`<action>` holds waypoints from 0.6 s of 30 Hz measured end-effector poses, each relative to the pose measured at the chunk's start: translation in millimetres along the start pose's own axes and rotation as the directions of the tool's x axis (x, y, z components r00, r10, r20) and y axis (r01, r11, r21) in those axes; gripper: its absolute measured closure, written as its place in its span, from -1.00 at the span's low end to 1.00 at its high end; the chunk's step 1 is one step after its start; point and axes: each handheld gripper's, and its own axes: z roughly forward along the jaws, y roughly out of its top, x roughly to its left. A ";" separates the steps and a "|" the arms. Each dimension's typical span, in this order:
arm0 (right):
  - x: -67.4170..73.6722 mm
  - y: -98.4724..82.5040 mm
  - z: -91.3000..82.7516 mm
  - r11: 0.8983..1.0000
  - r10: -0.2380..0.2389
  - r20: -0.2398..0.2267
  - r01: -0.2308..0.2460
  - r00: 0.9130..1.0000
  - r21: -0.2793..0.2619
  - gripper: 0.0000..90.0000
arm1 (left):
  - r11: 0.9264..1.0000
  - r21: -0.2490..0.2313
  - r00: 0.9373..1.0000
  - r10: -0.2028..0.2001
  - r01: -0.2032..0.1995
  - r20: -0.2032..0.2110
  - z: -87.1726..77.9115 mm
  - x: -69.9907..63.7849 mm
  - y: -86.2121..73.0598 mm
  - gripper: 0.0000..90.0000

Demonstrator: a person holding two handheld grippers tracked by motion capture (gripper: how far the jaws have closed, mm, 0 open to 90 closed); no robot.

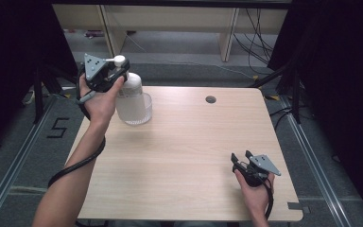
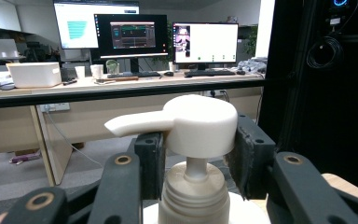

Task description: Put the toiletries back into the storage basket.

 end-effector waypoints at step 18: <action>0.3 0.4 -0.9 1.000 0.003 -0.003 -0.003 1.000 0.006 -0.11 | 1.000 0.002 1.000 -0.002 0.002 -0.001 7.2 2.1 5.8 0.31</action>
